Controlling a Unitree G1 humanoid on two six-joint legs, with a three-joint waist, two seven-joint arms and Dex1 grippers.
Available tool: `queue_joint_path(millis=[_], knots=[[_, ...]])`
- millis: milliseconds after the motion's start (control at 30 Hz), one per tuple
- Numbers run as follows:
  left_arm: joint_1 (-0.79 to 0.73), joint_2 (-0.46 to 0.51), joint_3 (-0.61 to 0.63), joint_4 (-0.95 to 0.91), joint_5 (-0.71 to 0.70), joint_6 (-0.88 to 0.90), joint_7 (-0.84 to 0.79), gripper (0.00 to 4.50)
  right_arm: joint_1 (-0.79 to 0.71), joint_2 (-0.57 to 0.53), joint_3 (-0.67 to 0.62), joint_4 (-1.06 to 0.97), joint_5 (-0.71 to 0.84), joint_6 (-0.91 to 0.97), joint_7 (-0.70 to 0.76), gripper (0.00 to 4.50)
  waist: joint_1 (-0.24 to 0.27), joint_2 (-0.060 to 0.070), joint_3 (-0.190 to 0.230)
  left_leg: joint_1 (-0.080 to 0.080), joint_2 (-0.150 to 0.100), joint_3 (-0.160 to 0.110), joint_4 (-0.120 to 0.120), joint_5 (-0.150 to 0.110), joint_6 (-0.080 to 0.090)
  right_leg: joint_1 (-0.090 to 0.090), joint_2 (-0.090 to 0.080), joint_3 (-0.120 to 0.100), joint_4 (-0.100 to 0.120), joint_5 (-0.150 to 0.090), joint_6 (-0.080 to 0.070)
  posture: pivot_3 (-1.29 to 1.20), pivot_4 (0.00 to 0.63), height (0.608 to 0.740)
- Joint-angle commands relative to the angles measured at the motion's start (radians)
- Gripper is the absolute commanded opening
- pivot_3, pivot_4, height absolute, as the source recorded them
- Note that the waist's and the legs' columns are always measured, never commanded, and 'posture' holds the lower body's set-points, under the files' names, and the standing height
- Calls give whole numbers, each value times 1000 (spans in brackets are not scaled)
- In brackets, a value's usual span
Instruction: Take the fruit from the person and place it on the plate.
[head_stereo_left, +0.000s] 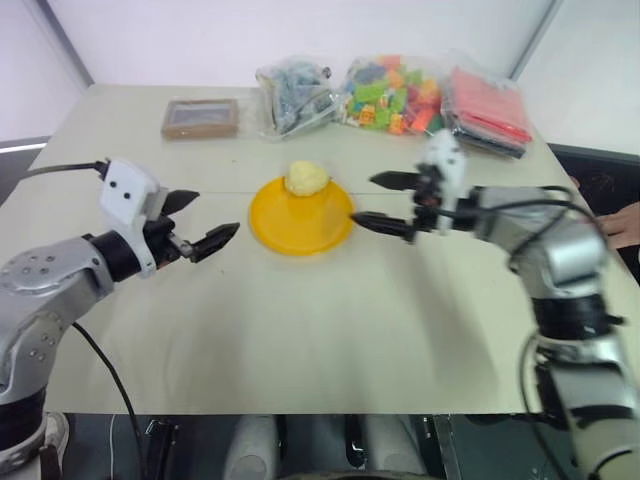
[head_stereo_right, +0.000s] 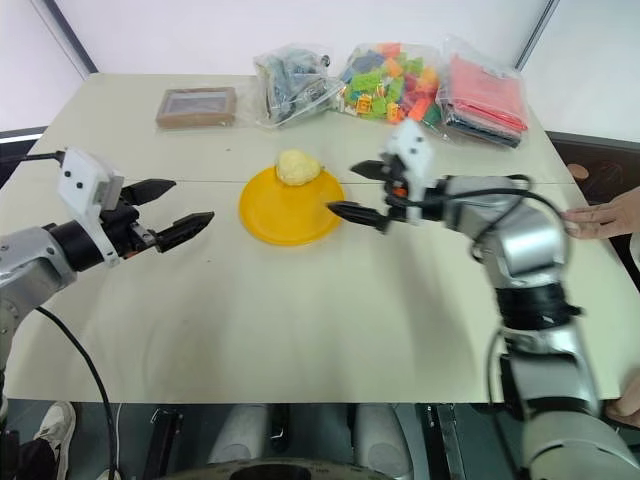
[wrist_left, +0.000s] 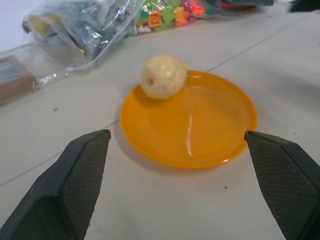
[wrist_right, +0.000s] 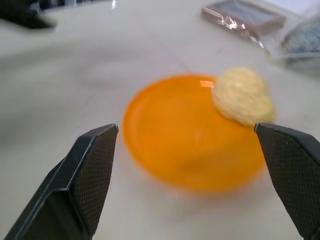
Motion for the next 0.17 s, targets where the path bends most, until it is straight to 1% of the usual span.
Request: queue_joint_path(millis=[33,100,167], knots=[[-3,20,37,-20,-3,-19,-16,4500,19,-82,-120,-58,92,38,58,4468,-1,0,0,0,0,0,0,0,0,0,1,0,0,0,0,0,150,731],[-5,22,39,-14,-1,-22,-21,4500,50,-125,-169,-57,136,61,85,4468,3,0,0,0,1,-1,0,0,0,0,1,0,1,0,0,0,150,731],[-9,16,36,-2,4,-35,-22,4500,71,-140,-202,-53,152,61,79,4468,4,0,0,0,1,0,0,0,0,0,1,0,0,0,0,0,150,731]])
